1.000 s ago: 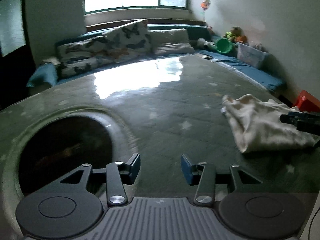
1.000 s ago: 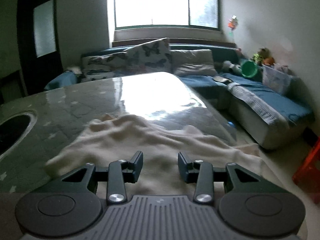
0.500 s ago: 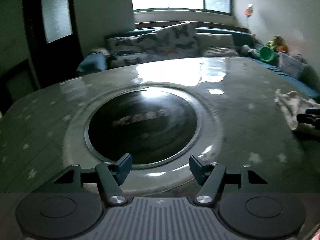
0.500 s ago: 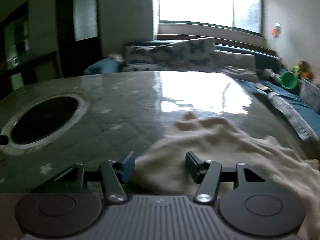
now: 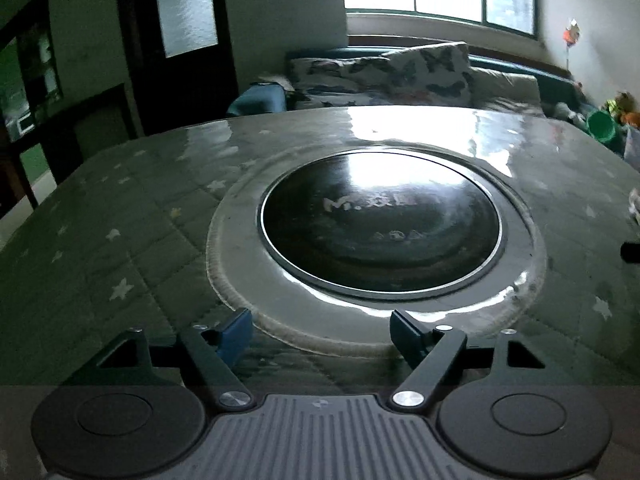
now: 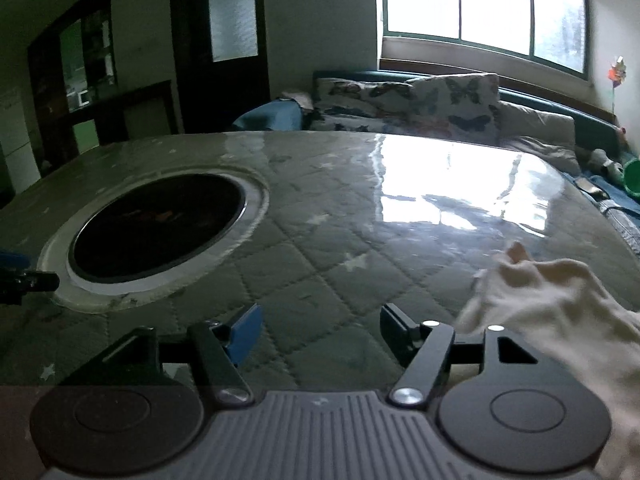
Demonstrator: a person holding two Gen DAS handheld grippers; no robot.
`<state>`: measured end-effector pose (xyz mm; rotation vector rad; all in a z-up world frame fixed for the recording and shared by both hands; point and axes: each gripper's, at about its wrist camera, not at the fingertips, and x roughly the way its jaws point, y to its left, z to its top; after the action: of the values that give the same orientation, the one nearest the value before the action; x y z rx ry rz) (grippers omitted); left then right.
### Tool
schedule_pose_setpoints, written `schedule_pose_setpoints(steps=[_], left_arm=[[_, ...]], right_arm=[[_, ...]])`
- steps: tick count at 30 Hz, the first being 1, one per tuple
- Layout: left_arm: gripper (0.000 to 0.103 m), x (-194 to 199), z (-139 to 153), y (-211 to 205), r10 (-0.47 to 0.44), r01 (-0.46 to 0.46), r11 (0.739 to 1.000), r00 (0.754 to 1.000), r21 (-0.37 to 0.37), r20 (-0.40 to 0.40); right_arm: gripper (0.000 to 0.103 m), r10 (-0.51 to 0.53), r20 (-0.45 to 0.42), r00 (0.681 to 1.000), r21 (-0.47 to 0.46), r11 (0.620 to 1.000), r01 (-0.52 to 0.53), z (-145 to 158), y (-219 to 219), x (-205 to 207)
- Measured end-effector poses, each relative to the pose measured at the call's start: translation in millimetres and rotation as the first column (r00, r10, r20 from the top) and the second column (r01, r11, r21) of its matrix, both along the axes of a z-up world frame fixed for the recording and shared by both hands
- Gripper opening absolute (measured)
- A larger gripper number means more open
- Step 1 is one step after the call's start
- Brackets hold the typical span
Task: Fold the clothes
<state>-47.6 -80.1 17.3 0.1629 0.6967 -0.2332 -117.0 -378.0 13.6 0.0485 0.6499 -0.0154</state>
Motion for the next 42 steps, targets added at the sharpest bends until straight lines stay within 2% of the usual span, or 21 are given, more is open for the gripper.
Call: schedule_pose_setpoints(steps=[2,6,8,10,21,42], left_arm=[[0.083,1.2,-1.5,2.1,0.022,-0.022,1.000,1.000,0.003,0.012],[0.089,4.7,-3.5,4.5,0.051,-0.051,0.999,0.998,0.005,0.022],[0.090,7.4,-4.5,5.6,0.059,-0.059,0.998,0.998,-0.003,0.022],[0.093,11.3,-5.1,4.5,0.066,-0.066,0.998,0.998,-0.006,0.020],[0.103,22.1,-11.0,8.0,0.108,-0.108,0.994,0.994,-0.032,0.005],[0.103,43.6,-15.7,9.1,0.193,-0.193,0.981,0.981,-0.020,0.004]], right_arm=[[0.079,0.006,-0.001,1.000,0.001,1.000,-0.006,-3.4,3.7,5.9],[0.085,0.003,-0.010,1.000,0.004,1.000,-0.003,-9.4,7.8,16.3],[0.098,-0.001,-0.016,1.000,0.001,1.000,0.001,-10.9,8.7,20.8],[0.103,-0.003,-0.014,1.000,0.004,1.000,0.003,-11.5,8.9,24.3],[0.103,-0.014,-0.044,0.999,-0.011,1.000,0.014,-17.7,12.0,37.4],[0.103,-0.014,-0.054,0.998,-0.026,1.000,0.012,-18.2,12.0,42.5]])
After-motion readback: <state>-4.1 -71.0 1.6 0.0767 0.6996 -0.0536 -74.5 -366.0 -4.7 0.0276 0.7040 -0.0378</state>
